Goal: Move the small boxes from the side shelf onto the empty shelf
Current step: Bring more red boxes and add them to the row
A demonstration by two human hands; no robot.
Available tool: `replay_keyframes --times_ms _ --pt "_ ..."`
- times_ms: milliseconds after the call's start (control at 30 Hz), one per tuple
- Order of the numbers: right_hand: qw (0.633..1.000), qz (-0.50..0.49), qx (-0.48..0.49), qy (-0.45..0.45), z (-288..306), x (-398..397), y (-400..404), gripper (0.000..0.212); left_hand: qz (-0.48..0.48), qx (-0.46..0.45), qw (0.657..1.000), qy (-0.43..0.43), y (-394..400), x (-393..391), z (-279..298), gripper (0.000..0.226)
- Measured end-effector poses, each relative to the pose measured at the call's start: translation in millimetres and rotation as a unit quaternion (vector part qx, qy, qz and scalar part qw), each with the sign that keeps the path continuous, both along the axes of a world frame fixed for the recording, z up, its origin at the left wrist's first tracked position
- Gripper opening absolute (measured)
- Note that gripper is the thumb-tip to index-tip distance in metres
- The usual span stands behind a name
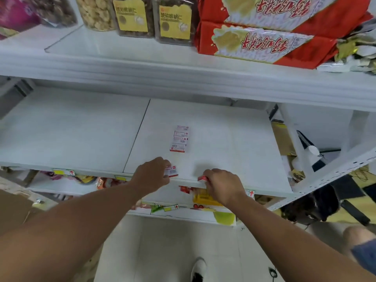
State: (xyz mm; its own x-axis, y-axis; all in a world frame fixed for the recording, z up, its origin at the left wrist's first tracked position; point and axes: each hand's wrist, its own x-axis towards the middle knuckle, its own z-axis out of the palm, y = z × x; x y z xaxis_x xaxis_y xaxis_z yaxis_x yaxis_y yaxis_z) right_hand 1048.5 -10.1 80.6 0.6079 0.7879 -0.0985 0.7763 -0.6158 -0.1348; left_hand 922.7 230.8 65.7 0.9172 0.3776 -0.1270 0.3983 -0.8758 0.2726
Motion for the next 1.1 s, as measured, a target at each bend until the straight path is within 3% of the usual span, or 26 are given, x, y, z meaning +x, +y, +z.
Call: replay_keyframes --times_ms 367,567,867,1100 --pt "1.000 0.012 0.017 0.019 -38.4 55.0 26.6 0.020 0.032 -0.020 0.999 0.005 26.8 75.1 -25.8 0.031" --pt "0.999 -0.032 0.014 0.018 -51.9 55.8 36.1 0.021 0.010 -0.044 0.998 -0.040 41.0 86.9 -58.5 0.025" --pt "0.999 -0.027 -0.005 -0.017 -57.6 28.4 83.9 0.022 0.015 -0.097 0.990 -0.106 51.6 26.8 -67.7 0.007" --pt "0.993 -0.034 0.035 -0.108 -85.2 12.9 135.8 0.027 0.011 -0.143 0.983 -0.114 75.2 -21.9 -78.1 0.017"
